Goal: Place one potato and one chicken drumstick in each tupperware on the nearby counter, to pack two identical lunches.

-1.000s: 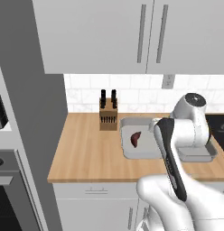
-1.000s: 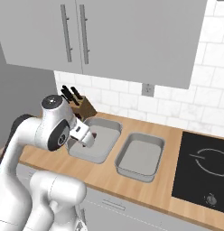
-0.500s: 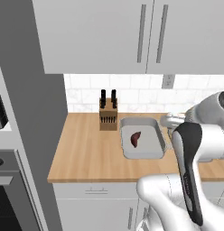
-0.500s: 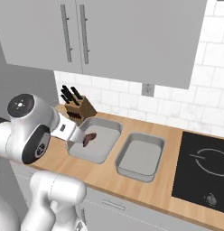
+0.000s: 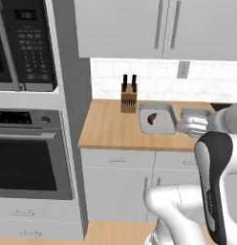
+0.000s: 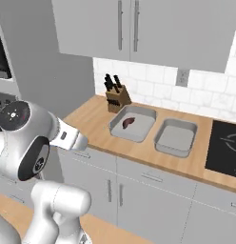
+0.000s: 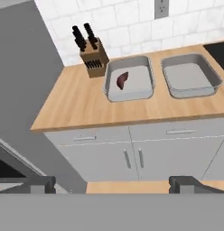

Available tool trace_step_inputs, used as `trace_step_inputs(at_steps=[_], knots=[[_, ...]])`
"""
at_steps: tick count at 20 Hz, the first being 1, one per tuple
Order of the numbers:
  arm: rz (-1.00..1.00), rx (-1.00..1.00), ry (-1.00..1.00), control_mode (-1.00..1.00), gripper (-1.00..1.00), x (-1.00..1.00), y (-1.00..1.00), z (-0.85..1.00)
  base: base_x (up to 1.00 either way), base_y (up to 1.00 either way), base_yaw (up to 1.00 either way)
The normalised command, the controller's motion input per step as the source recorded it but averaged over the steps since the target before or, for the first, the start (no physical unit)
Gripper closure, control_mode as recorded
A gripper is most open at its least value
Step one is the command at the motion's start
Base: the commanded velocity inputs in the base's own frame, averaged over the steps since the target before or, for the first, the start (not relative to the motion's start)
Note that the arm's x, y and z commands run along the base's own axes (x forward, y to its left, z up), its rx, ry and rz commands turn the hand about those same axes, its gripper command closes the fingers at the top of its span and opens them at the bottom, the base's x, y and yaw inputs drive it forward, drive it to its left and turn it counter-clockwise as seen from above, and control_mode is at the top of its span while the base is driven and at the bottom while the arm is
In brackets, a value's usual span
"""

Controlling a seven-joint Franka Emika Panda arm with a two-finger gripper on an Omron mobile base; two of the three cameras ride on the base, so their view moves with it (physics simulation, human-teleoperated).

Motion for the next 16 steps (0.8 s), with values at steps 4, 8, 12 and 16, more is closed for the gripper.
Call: trace_step_inputs(at_steps=[4, 8, 12, 16], knots=[[0.0, 0.0, 0.0, 1.0, -1.0, 0.0, 0.0, 0.0, -0.39, 0.6, 0.64], [0.0, 0.0, 0.0, 1.0, -1.0, 0.0, 0.0, 0.0, 0.0, 0.27, 0.94], [0.0, 0.0, 0.0, 1.0, -1.0, 0.0, 0.0, 0.0, 0.0, 0.07, 0.98], [0.0, 0.0, 0.0, 1.0, -1.0, 0.0, 0.0, 0.0, 0.0, 0.18, 0.93]])
